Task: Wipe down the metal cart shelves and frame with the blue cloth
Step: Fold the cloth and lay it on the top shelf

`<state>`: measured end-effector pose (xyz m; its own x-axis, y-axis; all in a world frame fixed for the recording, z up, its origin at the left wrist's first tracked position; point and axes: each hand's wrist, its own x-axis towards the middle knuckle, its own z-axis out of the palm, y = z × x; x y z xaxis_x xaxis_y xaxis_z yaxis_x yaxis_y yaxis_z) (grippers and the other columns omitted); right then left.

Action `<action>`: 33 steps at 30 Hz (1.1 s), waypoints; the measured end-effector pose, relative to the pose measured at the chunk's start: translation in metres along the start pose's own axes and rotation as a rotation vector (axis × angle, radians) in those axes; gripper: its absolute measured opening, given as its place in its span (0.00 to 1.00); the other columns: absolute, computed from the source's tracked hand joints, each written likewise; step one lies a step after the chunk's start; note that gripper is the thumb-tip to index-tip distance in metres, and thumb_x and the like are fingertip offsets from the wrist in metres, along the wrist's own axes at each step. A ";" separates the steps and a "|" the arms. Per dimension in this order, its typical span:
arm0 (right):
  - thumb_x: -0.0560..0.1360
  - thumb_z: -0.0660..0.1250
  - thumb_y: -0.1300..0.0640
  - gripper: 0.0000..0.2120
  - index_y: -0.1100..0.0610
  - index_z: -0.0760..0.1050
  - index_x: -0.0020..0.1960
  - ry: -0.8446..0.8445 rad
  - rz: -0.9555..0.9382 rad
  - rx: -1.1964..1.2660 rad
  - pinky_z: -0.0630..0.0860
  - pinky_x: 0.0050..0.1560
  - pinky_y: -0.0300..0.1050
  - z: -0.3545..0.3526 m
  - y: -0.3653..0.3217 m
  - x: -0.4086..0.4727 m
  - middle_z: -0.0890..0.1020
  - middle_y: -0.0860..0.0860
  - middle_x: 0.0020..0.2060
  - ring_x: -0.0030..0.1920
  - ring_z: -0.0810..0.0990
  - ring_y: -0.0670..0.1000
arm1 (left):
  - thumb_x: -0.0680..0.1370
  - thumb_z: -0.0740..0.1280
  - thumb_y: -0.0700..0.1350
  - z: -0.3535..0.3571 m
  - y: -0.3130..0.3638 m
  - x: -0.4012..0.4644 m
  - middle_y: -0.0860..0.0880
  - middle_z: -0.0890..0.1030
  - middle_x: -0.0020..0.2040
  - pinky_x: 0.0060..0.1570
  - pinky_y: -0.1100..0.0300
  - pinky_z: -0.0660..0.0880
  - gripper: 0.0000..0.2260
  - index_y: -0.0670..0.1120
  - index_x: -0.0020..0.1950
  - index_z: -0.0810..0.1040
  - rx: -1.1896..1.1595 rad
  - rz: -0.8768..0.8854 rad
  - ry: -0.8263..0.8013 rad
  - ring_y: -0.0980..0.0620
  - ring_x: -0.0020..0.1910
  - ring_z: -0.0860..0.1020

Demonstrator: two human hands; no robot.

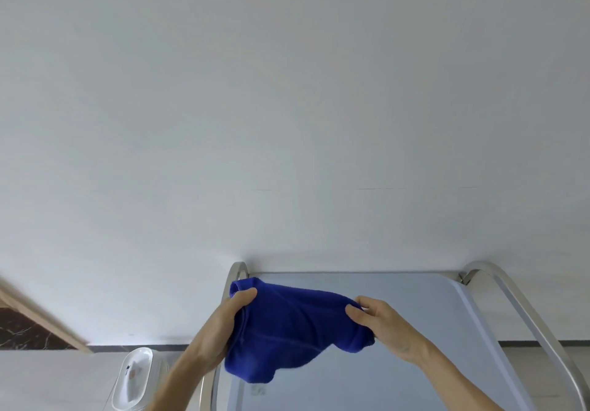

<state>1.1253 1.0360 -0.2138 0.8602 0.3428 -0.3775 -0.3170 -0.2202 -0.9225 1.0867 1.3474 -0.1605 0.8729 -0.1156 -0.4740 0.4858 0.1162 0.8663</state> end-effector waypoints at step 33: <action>0.81 0.55 0.58 0.14 0.52 0.77 0.59 0.175 0.094 -0.710 0.78 0.53 0.48 0.150 -0.035 0.154 0.81 0.50 0.53 0.50 0.80 0.51 | 0.82 0.58 0.47 -0.208 -0.037 0.079 0.50 0.82 0.52 0.51 0.51 0.77 0.09 0.52 0.57 0.77 0.478 0.028 0.452 0.48 0.52 0.79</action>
<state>1.2088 1.2338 -0.2520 0.9123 0.1554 -0.3789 -0.1089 -0.7998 -0.5903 1.1472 1.5391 -0.2629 0.8683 0.3192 -0.3796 0.4802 -0.3497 0.8044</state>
